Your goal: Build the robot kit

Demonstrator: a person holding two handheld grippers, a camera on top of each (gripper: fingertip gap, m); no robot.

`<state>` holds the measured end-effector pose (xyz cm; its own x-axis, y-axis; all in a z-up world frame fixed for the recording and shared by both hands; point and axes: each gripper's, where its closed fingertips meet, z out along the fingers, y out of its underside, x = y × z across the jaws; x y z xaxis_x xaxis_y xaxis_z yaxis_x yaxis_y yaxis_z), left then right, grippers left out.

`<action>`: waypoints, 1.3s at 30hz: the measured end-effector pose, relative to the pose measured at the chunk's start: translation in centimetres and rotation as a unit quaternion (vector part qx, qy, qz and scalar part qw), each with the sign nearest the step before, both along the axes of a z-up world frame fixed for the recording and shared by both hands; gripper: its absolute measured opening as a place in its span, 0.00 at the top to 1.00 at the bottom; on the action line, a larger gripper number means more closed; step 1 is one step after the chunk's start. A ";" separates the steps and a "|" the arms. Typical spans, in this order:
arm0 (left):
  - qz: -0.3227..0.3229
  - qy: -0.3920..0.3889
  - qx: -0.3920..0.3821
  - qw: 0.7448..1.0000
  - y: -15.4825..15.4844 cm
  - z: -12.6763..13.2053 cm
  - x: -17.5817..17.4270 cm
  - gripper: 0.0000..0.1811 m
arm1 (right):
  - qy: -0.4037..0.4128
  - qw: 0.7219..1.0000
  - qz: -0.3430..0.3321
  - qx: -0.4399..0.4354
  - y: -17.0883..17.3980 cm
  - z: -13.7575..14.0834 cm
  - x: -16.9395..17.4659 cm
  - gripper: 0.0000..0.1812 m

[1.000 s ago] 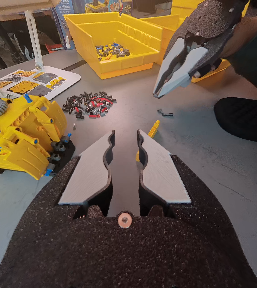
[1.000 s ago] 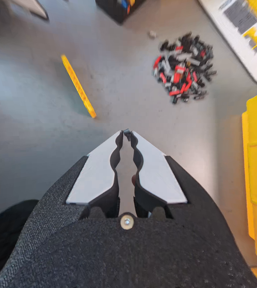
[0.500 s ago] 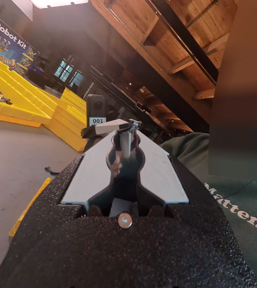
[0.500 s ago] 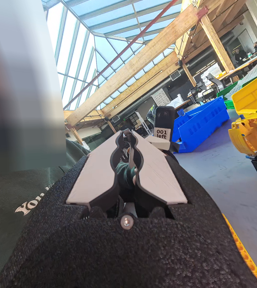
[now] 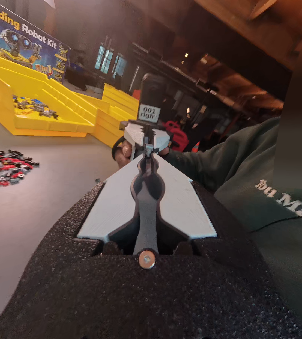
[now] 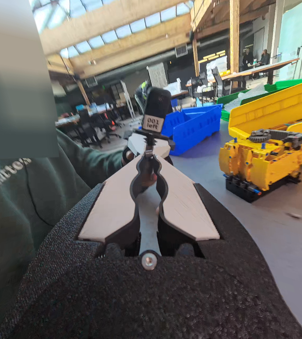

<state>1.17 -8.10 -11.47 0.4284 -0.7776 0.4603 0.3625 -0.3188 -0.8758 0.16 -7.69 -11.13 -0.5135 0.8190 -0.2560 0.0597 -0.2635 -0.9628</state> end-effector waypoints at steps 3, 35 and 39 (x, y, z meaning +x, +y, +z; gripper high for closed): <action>0.031 0.138 0.026 0.990 0.2 -1.9 0.1 0.98 | -0.039 0.989 0.005 0.140 0.1 -1.3 0.5 0.94; 0.009 0.193 0.039 0.980 -0.3 -3.7 1.8 0.98 | -0.123 0.945 0.081 0.293 -0.7 -3.8 2.0 0.96; 0.011 0.195 0.038 0.980 -0.3 -3.8 1.8 0.98 | -0.127 0.944 0.081 0.295 -0.7 -3.9 2.0 0.95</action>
